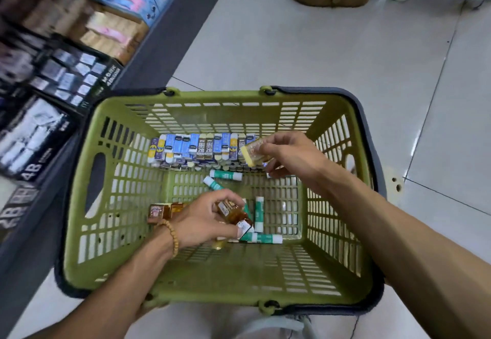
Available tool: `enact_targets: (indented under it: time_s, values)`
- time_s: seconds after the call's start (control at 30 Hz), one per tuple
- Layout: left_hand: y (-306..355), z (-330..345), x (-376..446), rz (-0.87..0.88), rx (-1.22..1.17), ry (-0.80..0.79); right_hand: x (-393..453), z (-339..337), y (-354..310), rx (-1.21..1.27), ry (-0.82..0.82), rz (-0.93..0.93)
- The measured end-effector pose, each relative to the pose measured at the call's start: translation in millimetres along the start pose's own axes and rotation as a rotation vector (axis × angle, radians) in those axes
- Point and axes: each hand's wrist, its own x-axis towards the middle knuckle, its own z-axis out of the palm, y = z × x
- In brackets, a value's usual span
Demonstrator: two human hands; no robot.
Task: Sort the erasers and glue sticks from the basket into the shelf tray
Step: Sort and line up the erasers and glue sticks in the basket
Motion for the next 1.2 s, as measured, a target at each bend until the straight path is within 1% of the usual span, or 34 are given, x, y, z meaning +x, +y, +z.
enact_targets:
  time_s: [0.2,0.33,0.47,0.6,0.7,0.8,0.87,0.9,0.93,0.97,1.03,1.07,1.13,1.2]
  values:
    - [-23.6,-46.9,-75.6,-0.063,-0.225,0.453,26.0,61.8,2.5,-0.139,-0.186,0.040]
    - [-36.2,-52.0,-105.9,-0.053,-0.373,0.632,44.5,104.6,20.6,-0.318,-0.283,0.029]
    - [-45.5,-51.0,-120.7,-0.034,-0.438,0.714,59.9,142.5,41.1,-0.458,-0.337,0.034]
    - [-49.8,-57.0,-122.2,-0.008,-0.434,0.790,65.8,174.4,47.1,-0.573,-0.403,-0.038]
    - [-55.2,-62.5,-123.8,0.002,-0.414,0.806,70.5,191.1,53.1,-0.688,-0.378,-0.104]
    - [-56.3,-61.2,-123.3,-0.013,-0.403,0.798,72.7,199.4,57.4,-0.729,-0.348,-0.144]
    - [-58.4,-60.8,-119.8,-0.032,-0.351,0.801,70.9,198.5,52.9,-0.741,-0.308,-0.170]
    - [-59.9,-60.8,-117.8,-0.045,-0.317,0.800,68.7,196.6,49.2,-0.709,-0.288,-0.178]
    - [-62.2,-61.2,-115.4,-0.056,-0.288,0.796,62.9,193.8,41.8,-0.614,-0.295,-0.166]
    - [-63.8,-61.3,-112.3,-0.063,-0.271,0.791,54.8,191.1,32.4,-0.474,-0.335,-0.128]
    - [-65.3,-60.3,-105.5,-0.059,-0.244,0.789,37.3,184.6,10.7,-0.205,-0.508,0.029]
    - [-63.7,-59.3,-102.3,-0.041,-0.239,0.791,30.3,181.0,2.2,-0.127,-0.592,0.085]
    - [-60.9,-58.4,-96.5,-0.007,-0.242,0.804,21.4,176.1,-6.2,-0.047,-0.704,0.126]
    - [-59.6,-57.9,-91.8,0.006,-0.215,0.805,19.6,171.6,-6.1,0.018,-0.749,0.157]
